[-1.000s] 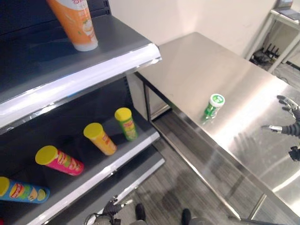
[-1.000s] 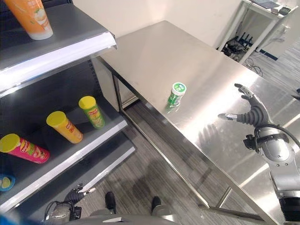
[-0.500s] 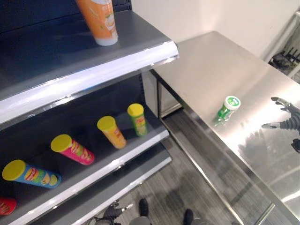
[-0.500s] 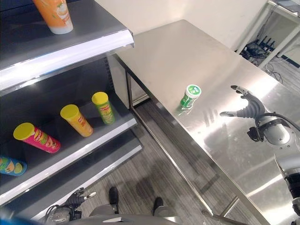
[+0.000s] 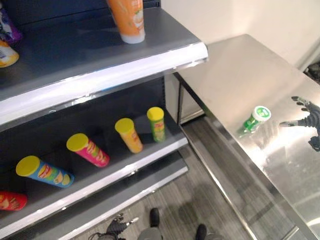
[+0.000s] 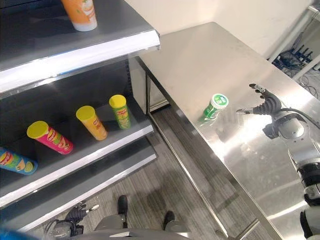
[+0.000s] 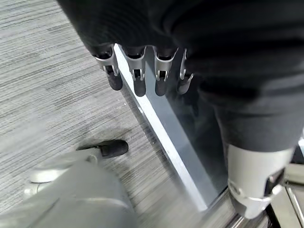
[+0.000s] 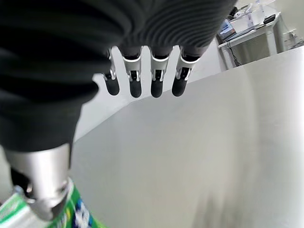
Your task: Put the goods on the table back onto the shelves and tidy them up.
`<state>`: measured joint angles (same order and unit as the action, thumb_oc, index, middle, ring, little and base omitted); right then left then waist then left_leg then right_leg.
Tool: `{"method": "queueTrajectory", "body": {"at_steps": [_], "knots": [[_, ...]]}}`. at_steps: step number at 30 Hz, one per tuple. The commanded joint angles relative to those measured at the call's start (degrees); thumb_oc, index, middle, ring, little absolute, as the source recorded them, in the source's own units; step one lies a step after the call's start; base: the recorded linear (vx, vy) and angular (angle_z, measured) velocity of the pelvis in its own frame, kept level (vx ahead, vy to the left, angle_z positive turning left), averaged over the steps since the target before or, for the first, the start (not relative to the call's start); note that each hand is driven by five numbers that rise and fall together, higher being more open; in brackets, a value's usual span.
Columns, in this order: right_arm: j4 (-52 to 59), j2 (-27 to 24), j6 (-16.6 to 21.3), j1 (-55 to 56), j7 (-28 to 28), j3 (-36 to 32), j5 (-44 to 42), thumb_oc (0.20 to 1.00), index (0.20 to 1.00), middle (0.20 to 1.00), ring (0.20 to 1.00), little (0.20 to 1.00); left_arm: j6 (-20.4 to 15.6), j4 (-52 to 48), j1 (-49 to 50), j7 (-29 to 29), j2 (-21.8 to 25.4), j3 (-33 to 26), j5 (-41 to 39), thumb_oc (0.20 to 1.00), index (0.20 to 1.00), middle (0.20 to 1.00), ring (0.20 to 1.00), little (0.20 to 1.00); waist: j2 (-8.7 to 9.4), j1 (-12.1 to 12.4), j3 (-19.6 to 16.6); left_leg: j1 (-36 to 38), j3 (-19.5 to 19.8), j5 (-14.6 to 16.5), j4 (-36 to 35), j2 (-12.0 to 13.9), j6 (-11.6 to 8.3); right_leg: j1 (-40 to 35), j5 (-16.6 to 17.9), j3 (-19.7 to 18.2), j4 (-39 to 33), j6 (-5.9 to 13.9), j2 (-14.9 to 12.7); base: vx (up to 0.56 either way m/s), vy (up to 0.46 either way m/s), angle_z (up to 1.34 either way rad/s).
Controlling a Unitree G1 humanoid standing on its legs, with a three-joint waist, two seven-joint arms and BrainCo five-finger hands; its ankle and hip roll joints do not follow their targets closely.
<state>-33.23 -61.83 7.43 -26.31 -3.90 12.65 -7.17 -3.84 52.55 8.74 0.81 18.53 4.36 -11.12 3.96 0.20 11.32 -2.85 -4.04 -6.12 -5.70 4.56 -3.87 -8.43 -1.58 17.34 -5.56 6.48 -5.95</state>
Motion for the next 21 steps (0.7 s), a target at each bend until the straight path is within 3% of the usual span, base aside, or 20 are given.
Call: {"method": "queueTrajectory", "body": {"at_steps": [1,21], "knots": [[-0.5,-2.8,0.4,-5.8,2.0,2.9,-0.6,1.0,1.0,1.0,1.0,1.0,-1.6,-0.4,-1.6,-0.6,2.3,2.4,-2.3,1.0,1.0,1.0,1.0,1.0,0.13,2.0,-0.3,4.9,-3.8,5.0,3.4,8.4,-6.67,1.0,-2.5,2.3,1.5,3.38,-3.8,0.0,-0.021,0.06],[4.2,-2.4,1.3,-6.5,-0.3,6.6,0.8,1.0,1.0,1.0,1.0,1.0,-1.9,-0.9,-2.1,-1.1,2.3,2.6,-2.7,1.0,1.0,1.0,1.0,1.0,-0.13,2.6,0.1,4.6,-2.3,5.1,3.4,8.3,-6.84,0.5,-3.1,4.2,2.0,3.2,-4.0,0.0,-0.004,0.07]]}}
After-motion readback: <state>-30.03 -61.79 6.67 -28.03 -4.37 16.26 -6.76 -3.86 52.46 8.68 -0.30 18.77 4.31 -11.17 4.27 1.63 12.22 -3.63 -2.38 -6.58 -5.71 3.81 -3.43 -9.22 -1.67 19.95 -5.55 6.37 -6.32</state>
